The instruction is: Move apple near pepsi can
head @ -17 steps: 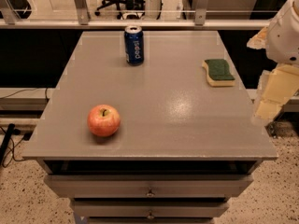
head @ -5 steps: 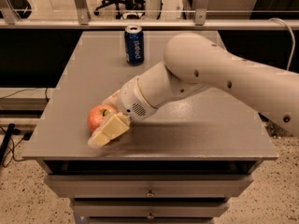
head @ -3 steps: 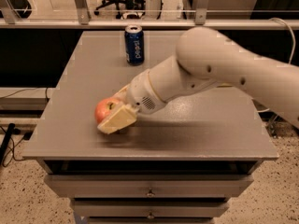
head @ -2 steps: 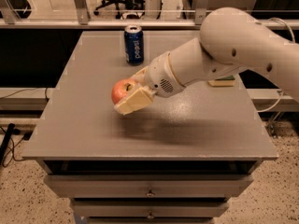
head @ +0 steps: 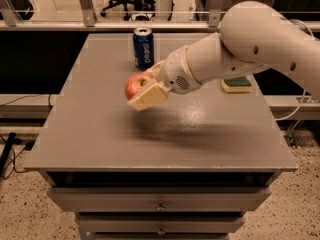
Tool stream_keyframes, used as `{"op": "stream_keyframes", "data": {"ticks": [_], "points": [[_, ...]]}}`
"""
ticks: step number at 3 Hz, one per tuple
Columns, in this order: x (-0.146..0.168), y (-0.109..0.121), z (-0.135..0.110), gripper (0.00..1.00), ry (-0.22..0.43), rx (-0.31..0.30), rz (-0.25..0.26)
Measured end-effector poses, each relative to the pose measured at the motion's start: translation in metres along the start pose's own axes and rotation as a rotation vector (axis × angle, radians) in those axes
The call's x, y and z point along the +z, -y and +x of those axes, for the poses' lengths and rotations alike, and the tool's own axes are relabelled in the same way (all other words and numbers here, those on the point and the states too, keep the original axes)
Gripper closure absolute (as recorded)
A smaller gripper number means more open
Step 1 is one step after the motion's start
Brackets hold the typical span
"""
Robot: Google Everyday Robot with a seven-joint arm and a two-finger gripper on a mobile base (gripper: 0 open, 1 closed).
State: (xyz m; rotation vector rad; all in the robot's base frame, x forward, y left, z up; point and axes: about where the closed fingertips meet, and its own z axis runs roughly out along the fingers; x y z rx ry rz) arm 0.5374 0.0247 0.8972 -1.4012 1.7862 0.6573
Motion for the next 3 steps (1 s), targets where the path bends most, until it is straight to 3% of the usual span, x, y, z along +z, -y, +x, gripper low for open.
{"op": "stream_keyframes", "data": {"ticks": [1, 3], "points": [[-0.019, 0.048, -0.003, 1.00, 0.033, -0.021, 0.090], [-0.019, 0.143, 0.005, 1.00, 0.105, 0.036, 0.234]]}}
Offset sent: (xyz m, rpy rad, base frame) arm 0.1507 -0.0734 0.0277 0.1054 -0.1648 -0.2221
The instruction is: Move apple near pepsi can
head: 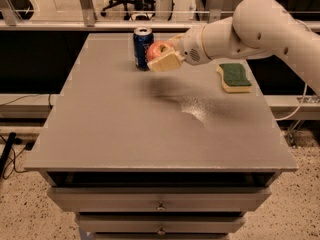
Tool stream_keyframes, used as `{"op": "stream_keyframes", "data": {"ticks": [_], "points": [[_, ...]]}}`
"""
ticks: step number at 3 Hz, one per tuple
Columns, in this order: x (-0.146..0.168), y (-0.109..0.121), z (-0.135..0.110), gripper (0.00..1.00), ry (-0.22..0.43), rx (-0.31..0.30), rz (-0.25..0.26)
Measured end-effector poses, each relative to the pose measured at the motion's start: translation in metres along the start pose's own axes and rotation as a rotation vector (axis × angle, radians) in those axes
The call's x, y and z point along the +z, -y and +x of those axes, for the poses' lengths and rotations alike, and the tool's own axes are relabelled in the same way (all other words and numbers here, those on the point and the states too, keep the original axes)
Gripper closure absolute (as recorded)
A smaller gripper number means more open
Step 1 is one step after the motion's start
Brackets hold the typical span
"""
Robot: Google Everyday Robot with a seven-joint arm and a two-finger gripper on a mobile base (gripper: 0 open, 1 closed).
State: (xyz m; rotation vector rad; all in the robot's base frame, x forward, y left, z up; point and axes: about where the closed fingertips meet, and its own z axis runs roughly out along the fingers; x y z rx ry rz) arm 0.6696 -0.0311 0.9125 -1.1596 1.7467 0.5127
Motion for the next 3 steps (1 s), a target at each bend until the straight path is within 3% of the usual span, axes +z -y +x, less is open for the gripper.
{"op": "stream_keyframes", "data": {"ticks": [2, 3], "points": [[0.033, 0.046, 0.012, 1.00, 0.006, 0.102, 0.101], [0.045, 0.053, 0.022, 1.00, -0.051, 0.163, 0.122]]}}
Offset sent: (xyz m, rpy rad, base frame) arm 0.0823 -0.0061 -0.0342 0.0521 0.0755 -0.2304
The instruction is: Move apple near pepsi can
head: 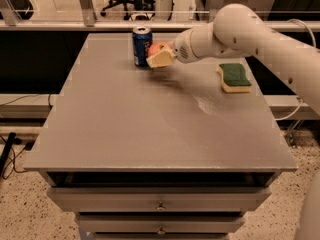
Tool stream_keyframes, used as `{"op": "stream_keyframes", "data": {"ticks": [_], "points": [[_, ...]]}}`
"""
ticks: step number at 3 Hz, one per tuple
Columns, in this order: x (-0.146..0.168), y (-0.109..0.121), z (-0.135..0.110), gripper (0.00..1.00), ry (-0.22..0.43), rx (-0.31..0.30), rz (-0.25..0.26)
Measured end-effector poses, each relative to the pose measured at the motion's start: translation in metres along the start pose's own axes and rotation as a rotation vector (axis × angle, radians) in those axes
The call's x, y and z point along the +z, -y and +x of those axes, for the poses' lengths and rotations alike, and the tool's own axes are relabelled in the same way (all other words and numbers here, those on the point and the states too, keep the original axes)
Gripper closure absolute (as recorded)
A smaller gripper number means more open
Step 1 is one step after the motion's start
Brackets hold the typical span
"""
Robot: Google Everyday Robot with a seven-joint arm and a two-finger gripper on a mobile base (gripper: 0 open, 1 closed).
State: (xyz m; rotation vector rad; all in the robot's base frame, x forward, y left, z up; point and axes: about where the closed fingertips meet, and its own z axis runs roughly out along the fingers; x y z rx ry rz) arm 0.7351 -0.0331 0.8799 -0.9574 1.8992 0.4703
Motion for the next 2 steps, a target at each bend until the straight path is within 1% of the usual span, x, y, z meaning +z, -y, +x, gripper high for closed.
{"op": "stream_keyframes", "data": {"ticks": [1, 2], "points": [[0.0102, 0.0005, 0.0107, 0.83, -0.053, 0.054, -0.001], [0.0172, -0.0024, 0.0192, 0.59, -0.088, 0.091, -0.018]]}}
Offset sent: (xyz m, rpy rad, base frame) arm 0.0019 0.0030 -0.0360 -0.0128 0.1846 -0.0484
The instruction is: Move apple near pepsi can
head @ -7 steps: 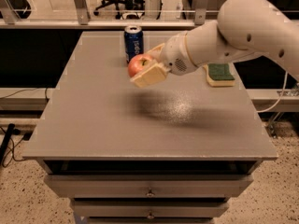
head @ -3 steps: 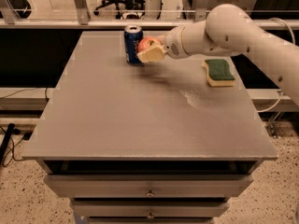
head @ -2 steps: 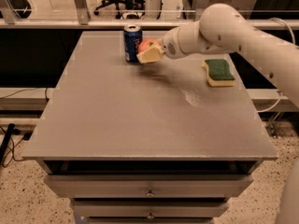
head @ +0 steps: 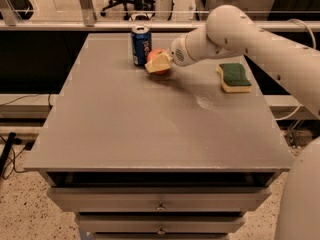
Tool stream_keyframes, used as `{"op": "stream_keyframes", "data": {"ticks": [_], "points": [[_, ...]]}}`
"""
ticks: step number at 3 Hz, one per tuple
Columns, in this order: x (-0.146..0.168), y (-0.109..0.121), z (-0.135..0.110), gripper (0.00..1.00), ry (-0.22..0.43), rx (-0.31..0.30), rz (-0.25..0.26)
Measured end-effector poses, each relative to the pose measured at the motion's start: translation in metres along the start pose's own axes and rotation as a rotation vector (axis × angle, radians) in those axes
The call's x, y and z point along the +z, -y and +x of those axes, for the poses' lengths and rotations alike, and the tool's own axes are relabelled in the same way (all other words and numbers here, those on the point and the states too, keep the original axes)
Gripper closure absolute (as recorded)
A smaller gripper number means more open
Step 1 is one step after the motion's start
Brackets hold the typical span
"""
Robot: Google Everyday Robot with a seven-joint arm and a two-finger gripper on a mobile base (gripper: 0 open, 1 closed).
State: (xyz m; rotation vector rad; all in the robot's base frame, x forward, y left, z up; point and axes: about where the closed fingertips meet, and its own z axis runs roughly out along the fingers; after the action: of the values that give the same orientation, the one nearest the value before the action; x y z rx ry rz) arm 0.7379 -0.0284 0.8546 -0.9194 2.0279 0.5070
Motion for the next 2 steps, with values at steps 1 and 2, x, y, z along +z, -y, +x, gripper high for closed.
{"op": "stream_keyframes", "data": {"ticks": [1, 2], "points": [[0.0082, -0.0032, 0.0033, 0.36, -0.015, 0.014, -0.018], [0.0128, -0.0045, 0.0034, 0.14, -0.018, 0.015, -0.025]]}}
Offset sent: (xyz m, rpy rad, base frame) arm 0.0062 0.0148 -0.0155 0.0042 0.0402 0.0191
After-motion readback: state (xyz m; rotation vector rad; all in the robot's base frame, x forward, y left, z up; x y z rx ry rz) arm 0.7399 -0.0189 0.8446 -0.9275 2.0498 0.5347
